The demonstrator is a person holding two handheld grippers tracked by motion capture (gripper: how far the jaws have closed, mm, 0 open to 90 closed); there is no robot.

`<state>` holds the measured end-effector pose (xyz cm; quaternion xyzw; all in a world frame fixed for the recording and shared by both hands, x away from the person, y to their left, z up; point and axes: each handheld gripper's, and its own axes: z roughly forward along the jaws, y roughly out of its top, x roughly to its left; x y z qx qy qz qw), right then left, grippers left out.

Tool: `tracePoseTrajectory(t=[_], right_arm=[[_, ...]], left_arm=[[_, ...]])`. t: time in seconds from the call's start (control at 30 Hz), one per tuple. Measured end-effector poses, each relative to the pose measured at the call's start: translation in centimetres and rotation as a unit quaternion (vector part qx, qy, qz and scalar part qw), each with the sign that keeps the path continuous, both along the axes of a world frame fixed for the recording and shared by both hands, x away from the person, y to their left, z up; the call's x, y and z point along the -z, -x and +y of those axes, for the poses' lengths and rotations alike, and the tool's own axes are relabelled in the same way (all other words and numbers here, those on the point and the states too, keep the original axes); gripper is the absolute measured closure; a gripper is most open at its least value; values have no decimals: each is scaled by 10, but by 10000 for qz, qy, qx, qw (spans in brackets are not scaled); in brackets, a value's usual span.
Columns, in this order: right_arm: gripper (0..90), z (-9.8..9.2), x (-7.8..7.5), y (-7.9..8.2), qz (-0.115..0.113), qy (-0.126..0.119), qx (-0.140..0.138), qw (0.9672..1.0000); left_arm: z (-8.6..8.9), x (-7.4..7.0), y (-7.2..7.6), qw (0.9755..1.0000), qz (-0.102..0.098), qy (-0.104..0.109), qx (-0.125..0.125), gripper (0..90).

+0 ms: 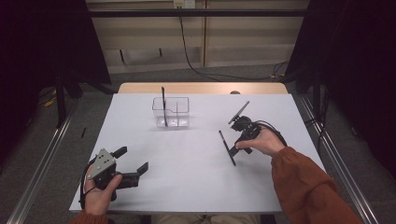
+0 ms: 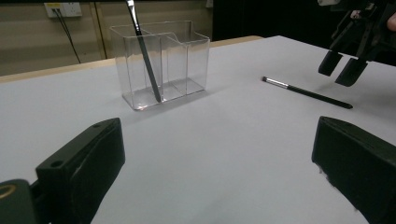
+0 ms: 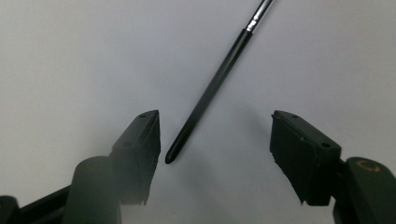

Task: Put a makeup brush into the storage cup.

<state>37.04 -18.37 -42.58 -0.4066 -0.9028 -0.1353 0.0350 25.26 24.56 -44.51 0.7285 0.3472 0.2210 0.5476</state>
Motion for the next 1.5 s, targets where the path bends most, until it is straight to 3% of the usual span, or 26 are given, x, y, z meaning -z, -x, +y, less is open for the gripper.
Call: tracePoseTrajectory(t=[0.07, 0.57, 0.73, 0.93, 1.2, 1.4, 1.5], right_arm=[[414, 4, 2, 1, 122, 94, -3, 9999], [542, 18, 16, -1, 304, 277, -14, 9992], [585, 20, 18, -2, 320, 282, -5, 9991], [638, 26, 22, -2, 331, 503, -1, 9982], [719, 31, 22, 1, 149, 810, 20, 9966], [776, 31, 24, 1, 65, 833, 20, 9965], [845, 29, 23, -2, 172, 837, 249, 9960]], left_arm=[[1, 0, 0, 10000, 12, 36, -1, 27], [2, 1, -1, 10000, -11, 6, -42, 27], [2, 1, -1, 10000, -6, -1, -27, 27], [2, 1, -1, 10000, -6, 9, -21, 27], [1, 1, -1, 10000, -12, -33, 1, 27], [1, 1, -1, 10000, -7, -28, -8, 27], [1, 1, -1, 10000, -26, -46, -2, 27]])
